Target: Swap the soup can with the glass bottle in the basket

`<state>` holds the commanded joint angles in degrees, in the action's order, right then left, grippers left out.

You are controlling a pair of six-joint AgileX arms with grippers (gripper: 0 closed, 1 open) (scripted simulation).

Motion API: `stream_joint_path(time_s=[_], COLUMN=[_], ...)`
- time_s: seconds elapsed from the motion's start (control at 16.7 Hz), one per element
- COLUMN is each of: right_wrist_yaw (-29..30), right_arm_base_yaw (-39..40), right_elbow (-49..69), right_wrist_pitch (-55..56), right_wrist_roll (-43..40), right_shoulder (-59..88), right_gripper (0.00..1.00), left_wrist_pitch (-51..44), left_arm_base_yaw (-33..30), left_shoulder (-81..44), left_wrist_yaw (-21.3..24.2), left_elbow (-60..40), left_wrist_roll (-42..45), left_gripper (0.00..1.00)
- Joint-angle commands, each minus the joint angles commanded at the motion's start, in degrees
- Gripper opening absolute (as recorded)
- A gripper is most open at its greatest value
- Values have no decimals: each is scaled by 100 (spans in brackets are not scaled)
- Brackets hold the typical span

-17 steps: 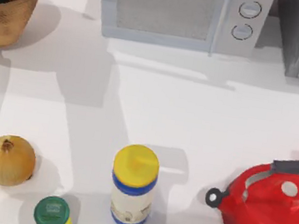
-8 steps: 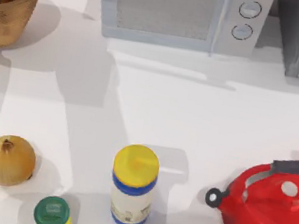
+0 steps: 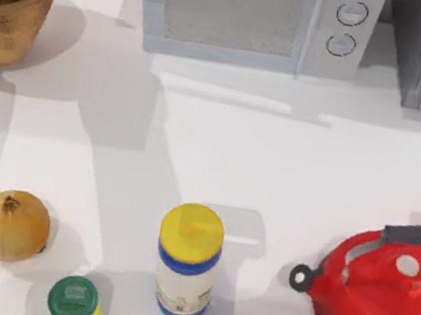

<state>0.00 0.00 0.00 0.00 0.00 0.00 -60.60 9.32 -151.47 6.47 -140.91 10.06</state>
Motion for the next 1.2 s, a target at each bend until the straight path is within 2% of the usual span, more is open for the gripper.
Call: stream_joint_path(time_s=[0.3,0.54,0.78,1.2], right_wrist_yaw=[0,0,0,0], right_arm_base_yaw=[0,0,0,0], right_elbow=[0,0,0,0], right_wrist_pitch=[0,0,0,0], right_wrist_roll=[0,0,0,0], right_shoulder=[0,0,0,0], right_gripper=[100,100,100,100], left_wrist_pitch=[263,888,1788,3646], left_arm_base_yaw=[-23,-119,-269,-567], left_shoulder=[568,2038,4420,9827], left_wrist_yaw=[-31,-94,-186,-389], left_elbow=[506,1899,4135,8986], left_wrist_roll=[-57,-158,-297,-612], left_gripper=[0,0,0,0])
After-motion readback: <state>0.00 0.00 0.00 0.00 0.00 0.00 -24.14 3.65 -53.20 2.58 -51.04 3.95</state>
